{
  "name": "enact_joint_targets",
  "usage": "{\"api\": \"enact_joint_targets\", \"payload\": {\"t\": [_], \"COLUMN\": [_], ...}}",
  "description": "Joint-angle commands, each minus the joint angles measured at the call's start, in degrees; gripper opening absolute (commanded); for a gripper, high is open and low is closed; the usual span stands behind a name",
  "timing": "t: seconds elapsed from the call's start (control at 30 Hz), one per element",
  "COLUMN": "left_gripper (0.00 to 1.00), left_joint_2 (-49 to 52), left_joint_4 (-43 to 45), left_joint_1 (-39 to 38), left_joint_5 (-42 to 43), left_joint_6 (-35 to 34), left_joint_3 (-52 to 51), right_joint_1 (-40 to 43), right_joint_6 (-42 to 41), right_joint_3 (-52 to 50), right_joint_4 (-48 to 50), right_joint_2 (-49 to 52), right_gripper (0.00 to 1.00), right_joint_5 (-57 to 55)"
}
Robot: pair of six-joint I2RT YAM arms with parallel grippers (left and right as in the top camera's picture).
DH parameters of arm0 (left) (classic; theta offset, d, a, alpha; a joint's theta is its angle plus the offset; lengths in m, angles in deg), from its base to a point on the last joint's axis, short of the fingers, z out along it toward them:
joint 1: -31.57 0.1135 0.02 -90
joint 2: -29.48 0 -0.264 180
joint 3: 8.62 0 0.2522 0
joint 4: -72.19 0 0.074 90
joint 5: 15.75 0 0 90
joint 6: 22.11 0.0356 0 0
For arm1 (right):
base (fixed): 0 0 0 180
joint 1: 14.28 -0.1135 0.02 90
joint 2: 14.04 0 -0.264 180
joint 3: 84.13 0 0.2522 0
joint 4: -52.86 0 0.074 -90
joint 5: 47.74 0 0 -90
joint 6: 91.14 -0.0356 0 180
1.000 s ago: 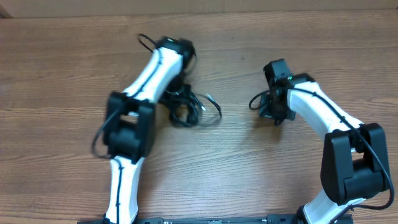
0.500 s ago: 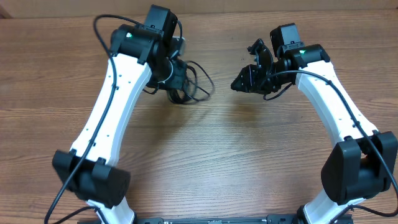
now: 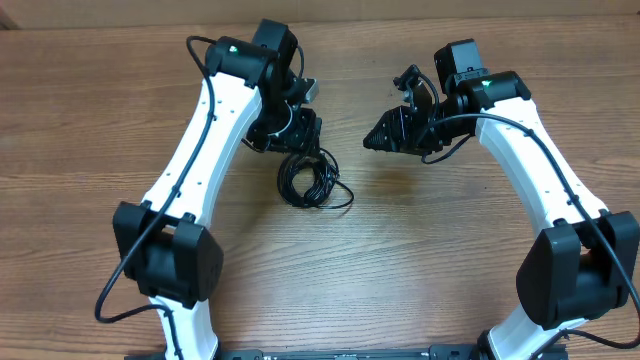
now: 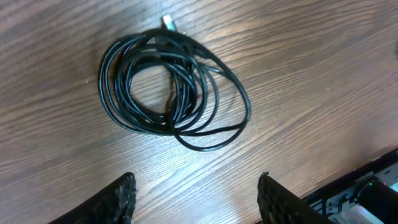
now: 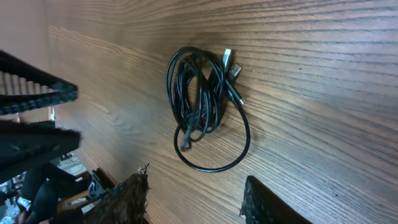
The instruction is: Untangle cables
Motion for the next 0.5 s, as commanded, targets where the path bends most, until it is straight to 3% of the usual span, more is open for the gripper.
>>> {"api": "enact_joint_targets", "payload": {"t": [0.0, 0.2, 0.47], "left_gripper": [0.58, 0.27, 0.27], "left_joint_2": [2.82, 8.66, 14.05], "left_joint_4": [-0.85, -2.86, -3.63], "left_joint_1": [-0.94, -1.88, -2.67], "left_joint_5": [-1.86, -2.34, 2.62], "left_joint_6": [-2.84, -3.39, -5.09], "left_joint_3": [-0.15, -0.15, -0.15], "right_joint_1": [0.04, 0.04, 0.04], "right_joint_6": [0.2, 0.2, 0.2], "right_joint_3": [1.14, 1.14, 1.14], "right_joint_4": [-0.24, -0.7, -0.7], "right_joint_2": [-0.13, -0.13, -0.13], "right_gripper": [0.49, 0.49, 0.49], "right_joint_5": [0.87, 0.85, 0.83]}}
